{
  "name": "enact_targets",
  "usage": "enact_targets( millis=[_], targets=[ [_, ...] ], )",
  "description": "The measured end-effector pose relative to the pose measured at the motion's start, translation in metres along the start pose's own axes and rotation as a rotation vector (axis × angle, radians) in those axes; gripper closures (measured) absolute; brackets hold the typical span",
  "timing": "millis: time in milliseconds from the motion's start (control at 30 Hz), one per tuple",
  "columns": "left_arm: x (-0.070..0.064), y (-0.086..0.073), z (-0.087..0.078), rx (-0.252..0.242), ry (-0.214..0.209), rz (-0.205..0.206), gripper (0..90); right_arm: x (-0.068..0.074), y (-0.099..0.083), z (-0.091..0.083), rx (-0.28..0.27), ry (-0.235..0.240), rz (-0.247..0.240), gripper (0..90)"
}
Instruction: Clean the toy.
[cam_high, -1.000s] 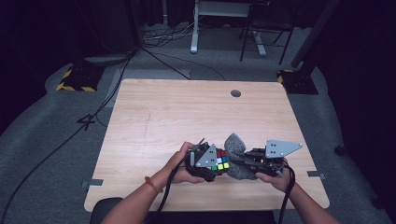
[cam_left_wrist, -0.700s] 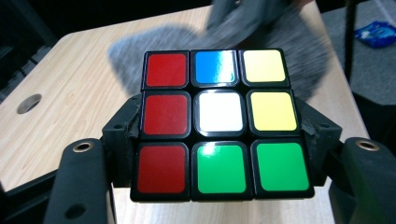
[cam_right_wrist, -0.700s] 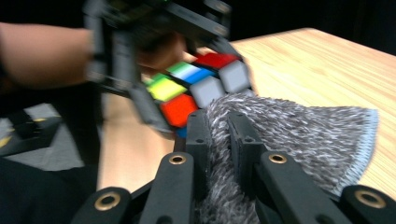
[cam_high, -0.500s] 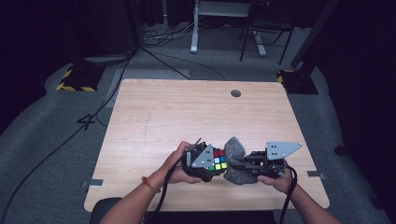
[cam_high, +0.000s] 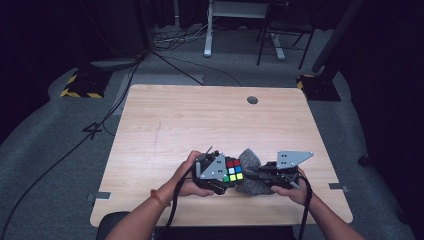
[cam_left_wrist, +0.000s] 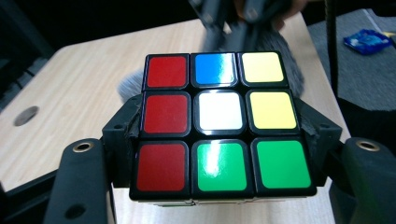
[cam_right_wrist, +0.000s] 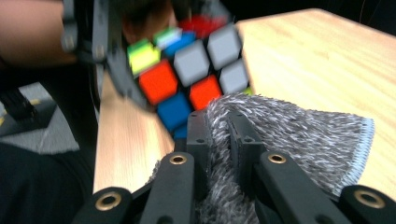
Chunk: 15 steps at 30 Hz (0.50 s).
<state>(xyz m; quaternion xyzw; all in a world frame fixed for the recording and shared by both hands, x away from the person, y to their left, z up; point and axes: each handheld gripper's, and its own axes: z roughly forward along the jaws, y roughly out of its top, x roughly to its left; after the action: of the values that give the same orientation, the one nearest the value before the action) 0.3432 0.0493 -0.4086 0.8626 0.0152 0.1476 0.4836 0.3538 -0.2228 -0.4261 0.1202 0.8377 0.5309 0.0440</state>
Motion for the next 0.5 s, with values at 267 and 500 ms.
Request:
enact_targets(
  millis=[267,500],
  targets=[
    [0.005,-0.008,0.008,0.056,-0.013,-0.012,33.4,0.012,0.015,-0.012,-0.067,0.06,-0.042,80.5],
    [-0.007,-0.001,0.015,0.065,-0.056,0.038,33.3,0.013,0.019,-0.016,-0.091,-0.016,-0.075,80.7]
  ],
)
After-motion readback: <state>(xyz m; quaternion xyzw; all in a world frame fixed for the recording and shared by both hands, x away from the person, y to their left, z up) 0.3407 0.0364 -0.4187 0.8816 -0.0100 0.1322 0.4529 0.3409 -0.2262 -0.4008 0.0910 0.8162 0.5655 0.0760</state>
